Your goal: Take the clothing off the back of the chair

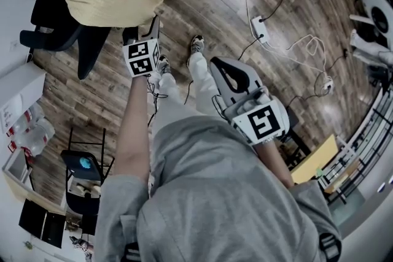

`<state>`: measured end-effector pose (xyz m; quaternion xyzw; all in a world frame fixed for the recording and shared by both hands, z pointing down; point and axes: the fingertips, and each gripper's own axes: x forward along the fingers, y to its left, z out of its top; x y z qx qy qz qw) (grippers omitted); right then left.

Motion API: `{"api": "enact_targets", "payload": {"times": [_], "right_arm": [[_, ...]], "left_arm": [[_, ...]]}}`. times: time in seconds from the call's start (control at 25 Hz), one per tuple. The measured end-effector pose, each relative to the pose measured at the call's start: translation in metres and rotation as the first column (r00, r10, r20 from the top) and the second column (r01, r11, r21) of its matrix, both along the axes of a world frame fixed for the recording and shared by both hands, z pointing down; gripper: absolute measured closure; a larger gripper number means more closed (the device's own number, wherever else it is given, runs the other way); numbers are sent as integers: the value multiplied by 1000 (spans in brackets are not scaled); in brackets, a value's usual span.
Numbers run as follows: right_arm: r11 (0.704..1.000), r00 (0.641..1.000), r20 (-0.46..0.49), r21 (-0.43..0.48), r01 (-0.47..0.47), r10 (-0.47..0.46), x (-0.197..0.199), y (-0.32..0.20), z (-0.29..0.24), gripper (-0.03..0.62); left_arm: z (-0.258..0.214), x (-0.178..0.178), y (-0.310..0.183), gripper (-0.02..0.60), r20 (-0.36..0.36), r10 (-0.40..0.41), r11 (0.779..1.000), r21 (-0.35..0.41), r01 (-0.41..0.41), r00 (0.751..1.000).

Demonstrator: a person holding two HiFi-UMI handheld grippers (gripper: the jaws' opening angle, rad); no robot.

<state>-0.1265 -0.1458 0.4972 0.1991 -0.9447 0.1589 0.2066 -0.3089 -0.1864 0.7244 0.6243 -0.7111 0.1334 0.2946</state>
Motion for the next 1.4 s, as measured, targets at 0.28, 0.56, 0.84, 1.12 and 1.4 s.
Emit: {"api": "enact_targets", "payload": {"times": [0.28,0.56,0.84,1.12,1.4], "right_arm": [[1000,1000,9,11,-2,2,-2,8,-2,559],[1000,1000,11,15,-22,22,0,14,-4,559],[999,999,27,32,-37,36,-2,25,-10,559],[998,998,48,41,-49,47,-1,39,-16,559],[997,996,66,49,-58,55,-5,52,-20,559]], "left_arm": [[-1,-1,6,510,35,19,999,-26,-18,999],[-6,9,12,534,66,58,998,-28,-56,996],[-16,23,27,537,78,114,993,-23,-113,990],[-40,47,39,537,97,193,981,14,-195,976],[-72,65,52,537,114,249,964,70,-258,962]]}}
